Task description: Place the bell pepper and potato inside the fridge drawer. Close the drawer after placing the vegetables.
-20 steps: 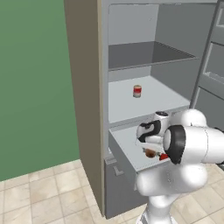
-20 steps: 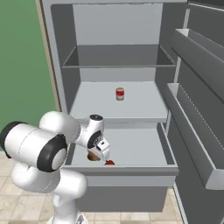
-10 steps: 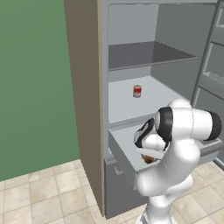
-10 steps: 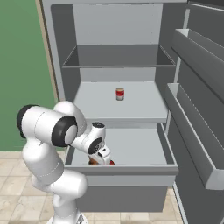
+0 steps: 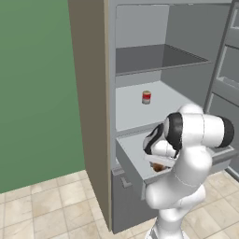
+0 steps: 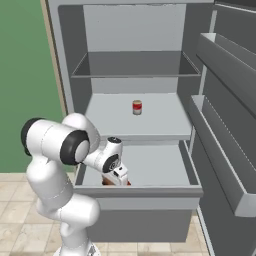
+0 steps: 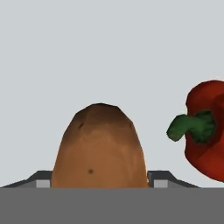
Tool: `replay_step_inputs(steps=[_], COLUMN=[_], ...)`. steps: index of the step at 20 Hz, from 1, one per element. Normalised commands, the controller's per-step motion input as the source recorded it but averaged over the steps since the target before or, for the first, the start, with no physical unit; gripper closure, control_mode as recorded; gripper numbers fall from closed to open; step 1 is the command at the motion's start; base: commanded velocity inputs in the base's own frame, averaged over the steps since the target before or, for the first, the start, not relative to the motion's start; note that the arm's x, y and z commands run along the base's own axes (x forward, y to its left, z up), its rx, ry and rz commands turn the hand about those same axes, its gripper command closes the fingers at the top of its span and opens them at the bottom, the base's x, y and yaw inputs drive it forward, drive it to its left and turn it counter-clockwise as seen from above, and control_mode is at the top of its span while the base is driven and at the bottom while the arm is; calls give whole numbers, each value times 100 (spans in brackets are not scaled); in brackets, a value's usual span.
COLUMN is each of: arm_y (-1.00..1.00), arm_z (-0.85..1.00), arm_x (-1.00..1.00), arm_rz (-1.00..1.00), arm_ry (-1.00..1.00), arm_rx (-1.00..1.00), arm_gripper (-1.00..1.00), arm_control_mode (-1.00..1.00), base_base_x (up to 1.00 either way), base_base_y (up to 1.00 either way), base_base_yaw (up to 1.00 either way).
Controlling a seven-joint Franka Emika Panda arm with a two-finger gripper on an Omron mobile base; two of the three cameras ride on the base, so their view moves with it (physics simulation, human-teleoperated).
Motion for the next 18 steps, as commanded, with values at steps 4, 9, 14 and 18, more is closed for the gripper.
replay_step_inputs(steps=[4,9,14,18], arm_y=[-4,-12,-4,-22], arm_z=[18,38,56,77], arm_x=[-33,-21,-10,-28], arm_rz=[0,0,0,0], arm_ry=[-2,-1,-5,-14], arm_rx=[0,0,0,0], arm_gripper=[-100,-100,-100,-100], arm_control_mode=[-100,-100,-100,-100], base_base_x=[0,0,0,0], base_base_y=[0,0,0,0], base_base_yaw=[0,0,0,0])
